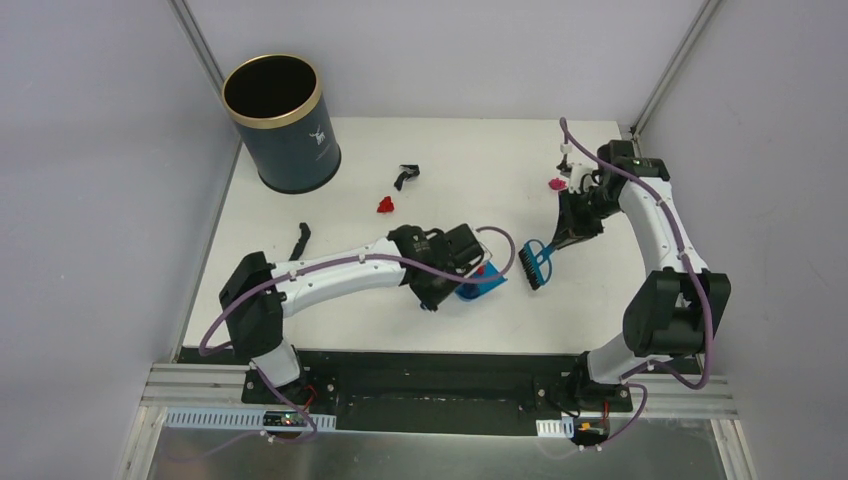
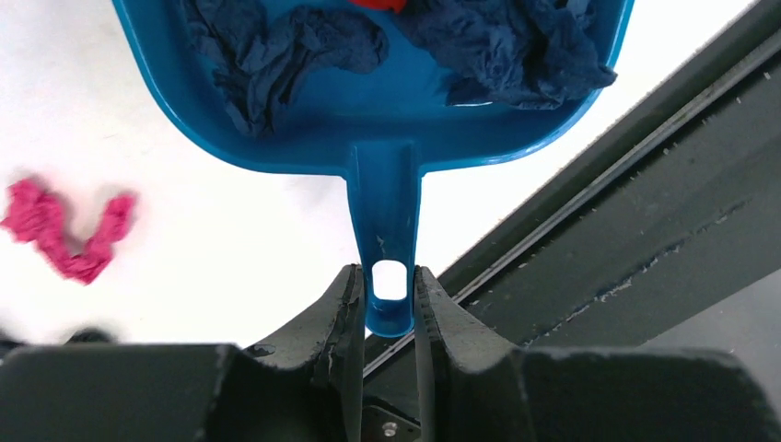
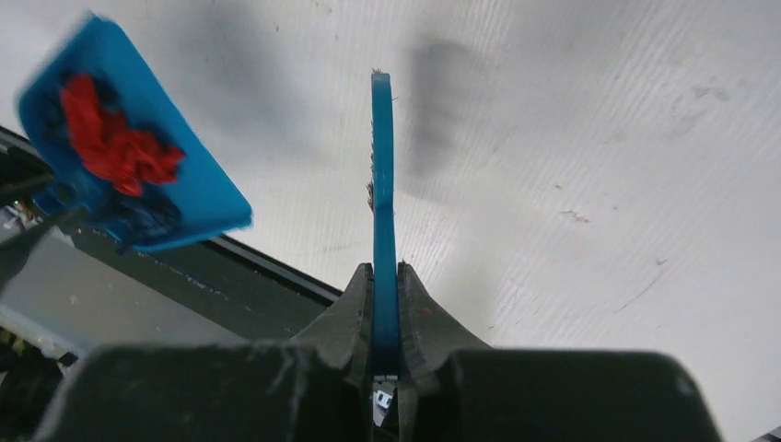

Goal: Sweep away the paper scraps from the table

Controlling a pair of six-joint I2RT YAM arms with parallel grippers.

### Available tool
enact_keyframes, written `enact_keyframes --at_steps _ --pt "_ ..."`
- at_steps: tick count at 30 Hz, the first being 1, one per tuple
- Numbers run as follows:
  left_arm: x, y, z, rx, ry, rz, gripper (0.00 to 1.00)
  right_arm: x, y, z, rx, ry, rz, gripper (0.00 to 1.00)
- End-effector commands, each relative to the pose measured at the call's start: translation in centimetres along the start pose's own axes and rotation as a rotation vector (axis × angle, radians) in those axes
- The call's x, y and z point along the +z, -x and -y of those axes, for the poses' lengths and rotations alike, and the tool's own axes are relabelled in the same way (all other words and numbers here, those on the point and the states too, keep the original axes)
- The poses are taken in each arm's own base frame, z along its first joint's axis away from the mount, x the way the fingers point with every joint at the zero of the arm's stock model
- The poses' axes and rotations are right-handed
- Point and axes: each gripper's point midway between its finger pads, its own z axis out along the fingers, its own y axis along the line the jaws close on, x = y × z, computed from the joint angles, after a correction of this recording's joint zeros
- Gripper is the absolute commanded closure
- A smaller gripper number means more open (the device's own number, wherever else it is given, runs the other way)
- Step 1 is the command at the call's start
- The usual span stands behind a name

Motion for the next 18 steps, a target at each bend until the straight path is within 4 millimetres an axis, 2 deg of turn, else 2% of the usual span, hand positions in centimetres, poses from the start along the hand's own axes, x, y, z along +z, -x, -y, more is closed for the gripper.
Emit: enact_keyframes --at_steps 1,6,11,18 --pt "-3.9 2.1 -3.9 -0.070 0.036 0.047 1.00 1.3 -1.4 -0.9 -0.027 0.069 -0.019 1.00" --pt "-5.7 4.3 -8.5 -0.126 0.119 0.055 1.00 1.7 -2.1 -1.3 -0.031 0.085 0.007 1.00" --pt "-6.5 6.3 -11.1 -0.205 0.145 0.076 1.00 2.1 -2.7 -1.9 -0.029 0.116 0.026 1.00" --pt "-8.1 8.0 -14.8 -0.282 0.202 0.091 1.00 2.9 -3.7 -2.6 -0.015 0.165 0.027 1.00"
